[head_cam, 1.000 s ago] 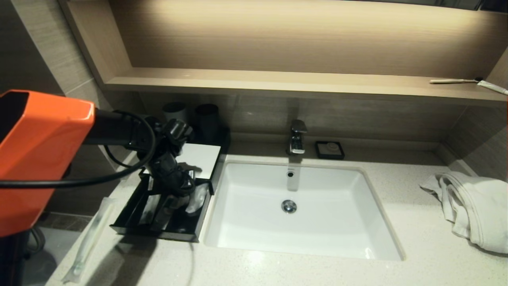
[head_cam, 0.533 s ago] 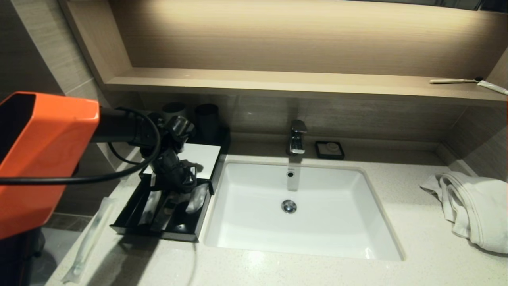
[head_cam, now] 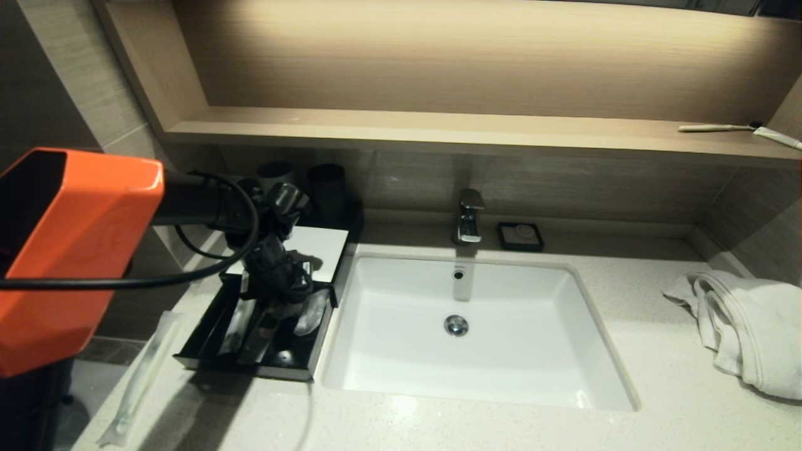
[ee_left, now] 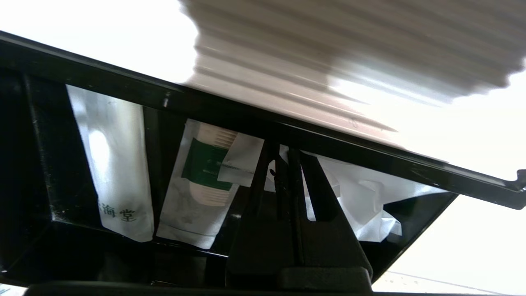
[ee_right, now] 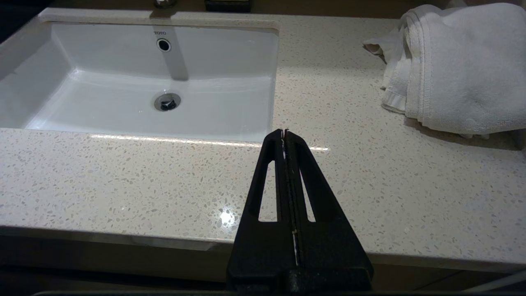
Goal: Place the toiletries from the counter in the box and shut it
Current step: Place the bathroom toiletry into the drawer
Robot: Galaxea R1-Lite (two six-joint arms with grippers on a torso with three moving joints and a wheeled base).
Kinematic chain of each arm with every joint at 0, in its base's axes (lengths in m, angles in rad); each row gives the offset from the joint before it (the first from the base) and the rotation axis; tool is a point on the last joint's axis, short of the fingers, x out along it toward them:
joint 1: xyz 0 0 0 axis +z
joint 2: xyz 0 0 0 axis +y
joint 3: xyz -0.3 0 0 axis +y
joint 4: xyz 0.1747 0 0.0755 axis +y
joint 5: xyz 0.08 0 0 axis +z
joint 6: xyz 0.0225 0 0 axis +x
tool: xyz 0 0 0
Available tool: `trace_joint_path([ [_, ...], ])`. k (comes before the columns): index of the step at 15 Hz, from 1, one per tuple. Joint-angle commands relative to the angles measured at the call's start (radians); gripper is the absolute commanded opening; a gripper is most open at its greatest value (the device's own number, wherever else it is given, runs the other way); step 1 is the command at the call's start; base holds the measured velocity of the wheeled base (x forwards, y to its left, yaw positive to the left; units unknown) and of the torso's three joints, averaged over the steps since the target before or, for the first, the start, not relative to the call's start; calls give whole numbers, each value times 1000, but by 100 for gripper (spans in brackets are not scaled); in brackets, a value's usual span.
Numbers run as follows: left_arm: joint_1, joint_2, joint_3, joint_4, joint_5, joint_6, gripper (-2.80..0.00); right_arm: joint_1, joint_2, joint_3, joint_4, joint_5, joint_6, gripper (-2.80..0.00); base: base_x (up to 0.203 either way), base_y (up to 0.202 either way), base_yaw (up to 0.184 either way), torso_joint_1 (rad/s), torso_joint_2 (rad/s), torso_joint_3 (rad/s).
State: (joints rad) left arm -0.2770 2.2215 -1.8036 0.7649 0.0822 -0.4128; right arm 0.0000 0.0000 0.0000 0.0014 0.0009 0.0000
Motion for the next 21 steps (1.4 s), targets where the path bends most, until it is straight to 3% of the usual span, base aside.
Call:
trace_joint_path([
  [1, -1, 1, 0, 5, 8, -3, -280, 0, 0, 0, 0, 1, 0, -280, 0, 0, 0, 0, 0, 0],
  [2, -1, 0, 0, 4, 19, -3, -280, 0, 0, 0, 0, 1, 0, -280, 0, 0, 0, 0, 0, 0],
  [3, 1, -2, -1, 2, 19, -3, 0, 0, 0, 0, 2, 1, -2, -280, 0, 0, 0, 0, 0, 0],
  [14, 1, -92, 26, 54, 17, -8, 0, 0, 0, 0, 0, 1, 0, -280, 0, 0, 0, 0, 0, 0],
  [21, 0, -320, 204, 47, 16, -13, 0, 0, 0, 0, 0, 1, 0, -280, 0, 0, 0, 0, 0, 0],
])
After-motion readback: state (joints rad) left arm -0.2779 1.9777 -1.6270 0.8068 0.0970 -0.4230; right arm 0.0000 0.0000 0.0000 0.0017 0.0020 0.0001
